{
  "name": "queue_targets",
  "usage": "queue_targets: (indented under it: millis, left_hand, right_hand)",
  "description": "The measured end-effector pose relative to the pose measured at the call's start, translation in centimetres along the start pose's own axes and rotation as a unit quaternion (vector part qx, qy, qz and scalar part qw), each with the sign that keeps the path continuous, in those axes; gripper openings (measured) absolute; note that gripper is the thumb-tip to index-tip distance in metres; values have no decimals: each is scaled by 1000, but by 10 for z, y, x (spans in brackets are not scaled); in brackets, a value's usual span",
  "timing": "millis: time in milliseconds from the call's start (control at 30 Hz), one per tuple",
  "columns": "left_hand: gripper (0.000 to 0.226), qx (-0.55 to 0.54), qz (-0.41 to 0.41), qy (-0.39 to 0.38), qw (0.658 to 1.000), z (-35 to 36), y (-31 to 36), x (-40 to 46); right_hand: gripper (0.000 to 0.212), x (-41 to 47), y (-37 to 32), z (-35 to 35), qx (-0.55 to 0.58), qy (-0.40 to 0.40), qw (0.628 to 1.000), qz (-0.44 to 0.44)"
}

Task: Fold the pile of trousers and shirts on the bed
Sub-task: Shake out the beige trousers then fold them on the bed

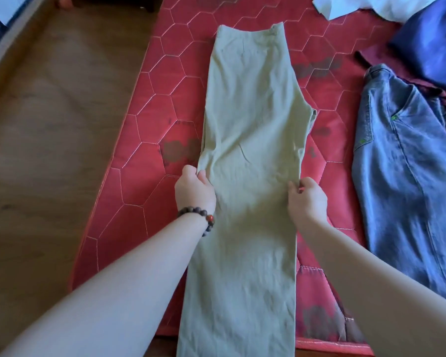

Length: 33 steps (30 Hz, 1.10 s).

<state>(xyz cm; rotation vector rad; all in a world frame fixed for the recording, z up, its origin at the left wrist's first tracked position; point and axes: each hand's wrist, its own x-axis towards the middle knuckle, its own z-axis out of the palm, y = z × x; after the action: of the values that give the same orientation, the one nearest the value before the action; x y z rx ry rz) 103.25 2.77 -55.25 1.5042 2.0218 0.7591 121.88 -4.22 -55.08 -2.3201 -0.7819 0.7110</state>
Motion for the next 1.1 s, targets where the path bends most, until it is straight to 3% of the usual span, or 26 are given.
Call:
queue_targets:
  millis: [133,300,467,600,700,933,1100]
  left_hand:
    - [20,13,-11,-12,1000,3,-4,6]
    - [39,17,13,-97,995,22,21,54]
    - [32,15,12,-13,1000,20,27,63]
    - [42,93,-14,-97,991,13,24,64]
    - [43,80,-10,-140,987,16,38,89]
    - [39,16,-9,-69,997,37,42,123]
    - [50,24,11,-116,993,39,42,143]
  right_hand:
    - [23,12,0,1,-22,-9,1000,14]
    - [20,52,-18,2,-15,-11,1000,-19]
    - [24,71,-19,-4,-40,-26,999,-7]
    - [25,70,-21,-9,-47,-74,995,45]
    - [27,84,-37,-12,-19,-50,997,52]
    - [27,120,-39,-13,-23,-7,999,33]
    - [37,134,-48,-12,-15,-28,997,71]
